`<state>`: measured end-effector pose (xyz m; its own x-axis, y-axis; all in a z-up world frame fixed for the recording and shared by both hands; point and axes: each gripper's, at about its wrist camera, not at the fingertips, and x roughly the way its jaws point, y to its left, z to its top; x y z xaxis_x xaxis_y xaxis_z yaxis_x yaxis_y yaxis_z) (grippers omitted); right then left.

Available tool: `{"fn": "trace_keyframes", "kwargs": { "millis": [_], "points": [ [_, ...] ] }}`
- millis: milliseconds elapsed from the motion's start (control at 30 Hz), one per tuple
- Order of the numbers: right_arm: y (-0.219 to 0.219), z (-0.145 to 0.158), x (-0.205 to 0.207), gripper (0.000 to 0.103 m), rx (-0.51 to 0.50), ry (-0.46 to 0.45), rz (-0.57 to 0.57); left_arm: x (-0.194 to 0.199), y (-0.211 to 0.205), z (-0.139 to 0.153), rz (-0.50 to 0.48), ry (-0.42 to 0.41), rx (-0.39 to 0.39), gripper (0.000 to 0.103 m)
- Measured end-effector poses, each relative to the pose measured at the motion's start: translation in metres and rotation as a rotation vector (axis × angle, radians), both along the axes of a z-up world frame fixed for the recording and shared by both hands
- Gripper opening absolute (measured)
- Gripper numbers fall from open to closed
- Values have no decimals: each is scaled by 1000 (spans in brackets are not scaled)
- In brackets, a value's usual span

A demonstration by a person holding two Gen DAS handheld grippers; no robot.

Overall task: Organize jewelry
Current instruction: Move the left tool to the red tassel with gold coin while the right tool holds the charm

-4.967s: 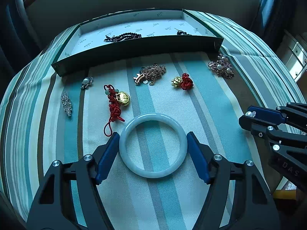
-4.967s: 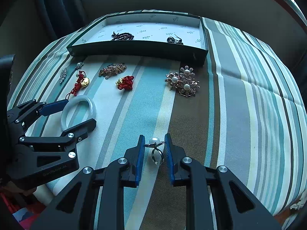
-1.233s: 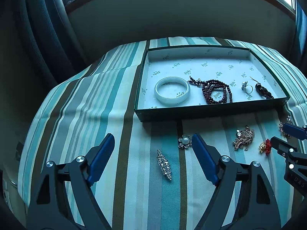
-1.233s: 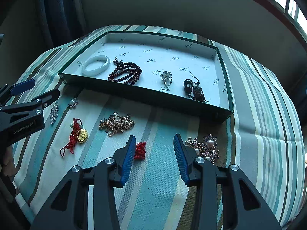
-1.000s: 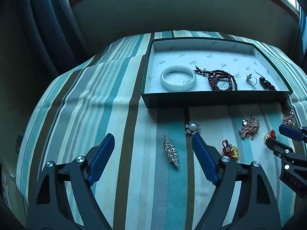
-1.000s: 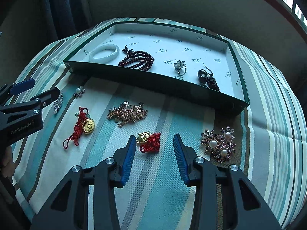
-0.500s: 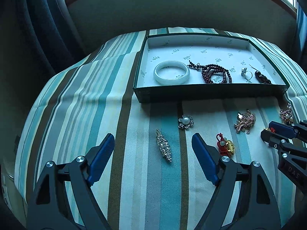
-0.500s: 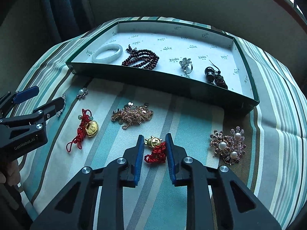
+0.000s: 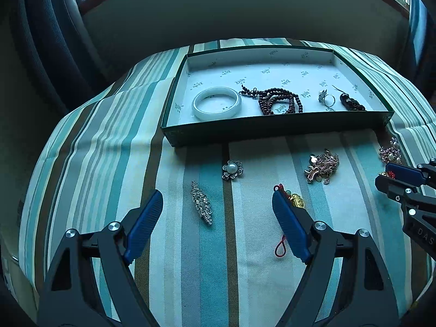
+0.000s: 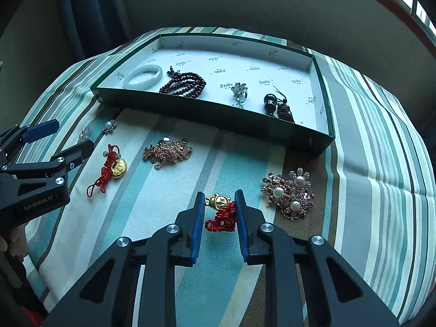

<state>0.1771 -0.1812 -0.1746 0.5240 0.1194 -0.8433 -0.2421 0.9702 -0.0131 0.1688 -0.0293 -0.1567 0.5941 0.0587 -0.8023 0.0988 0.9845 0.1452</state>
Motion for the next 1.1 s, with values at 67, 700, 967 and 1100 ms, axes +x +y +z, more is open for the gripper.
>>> {"fn": "trace_keyframes", "kwargs": {
  "millis": [67, 700, 967, 1100],
  "points": [
    [-8, 3, -3, 23, -5, -7, -8, -2, -6, 1, -13, -2, 4, 82],
    [-27, 0, -8, 23, 29, 5, -20, 4, -39, -23, -71, 79, -28, 43],
    [-27, -2, -7, 23, 26, 10, -18, 2, -39, -22, -99, 76, -59, 23],
    [-27, -3, -7, 23, 25, 14, -18, 1, -40, -22, -102, 74, -53, 22]
  ]
}}
